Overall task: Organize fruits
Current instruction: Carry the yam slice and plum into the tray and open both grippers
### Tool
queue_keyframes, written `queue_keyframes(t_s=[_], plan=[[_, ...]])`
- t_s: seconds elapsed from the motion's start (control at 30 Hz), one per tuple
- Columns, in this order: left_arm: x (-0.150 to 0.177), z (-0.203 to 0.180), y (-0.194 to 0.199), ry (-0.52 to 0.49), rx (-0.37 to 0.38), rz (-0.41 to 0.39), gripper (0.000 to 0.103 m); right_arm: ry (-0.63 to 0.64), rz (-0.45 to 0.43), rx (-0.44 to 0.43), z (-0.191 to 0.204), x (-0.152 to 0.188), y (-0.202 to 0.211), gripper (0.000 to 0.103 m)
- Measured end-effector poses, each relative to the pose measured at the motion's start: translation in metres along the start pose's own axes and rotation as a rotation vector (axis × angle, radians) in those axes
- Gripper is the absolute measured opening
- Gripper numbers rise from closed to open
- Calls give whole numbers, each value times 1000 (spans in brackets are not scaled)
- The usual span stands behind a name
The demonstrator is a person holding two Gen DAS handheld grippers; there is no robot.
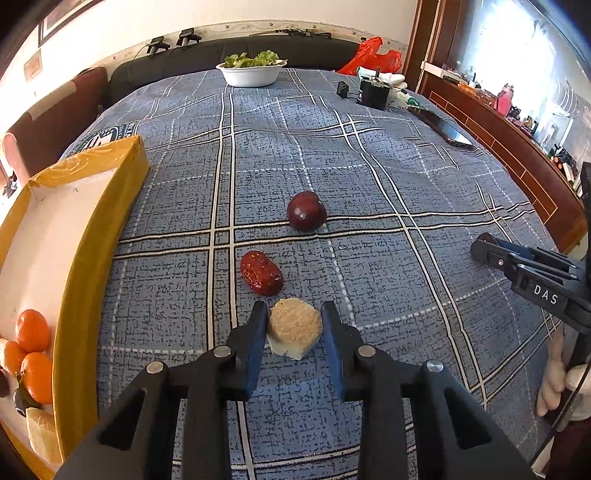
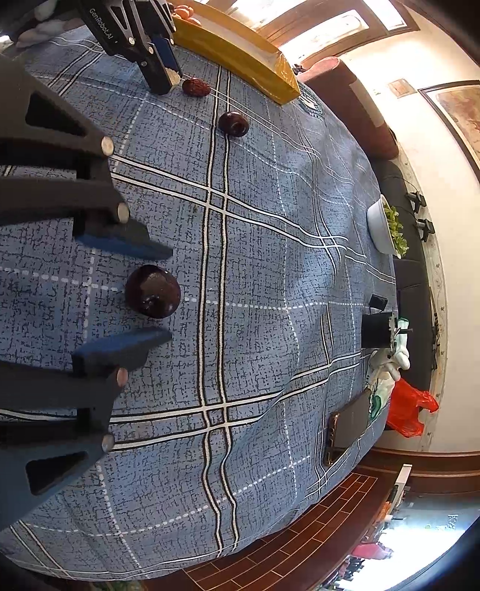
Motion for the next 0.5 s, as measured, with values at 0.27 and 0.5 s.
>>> queue_keyframes(t_s=[0.27,0.5], plan=[[2,11,23,62,49,-24,29,-10,-17,-28,4,3,12,30],[-7,47,71,152,57,-127,29,16,-72,-54,26,-7,39,30]])
Point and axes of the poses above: each gripper's, at about its wrist camera, not at the fingertips, and y roughly against the way its jaws point, z to its left, x to its underside, the point moved 2 cm from there along -y, roughly the way its jaws point, and after that the axes turned 14 degrees about y, right-handed, at the moved point
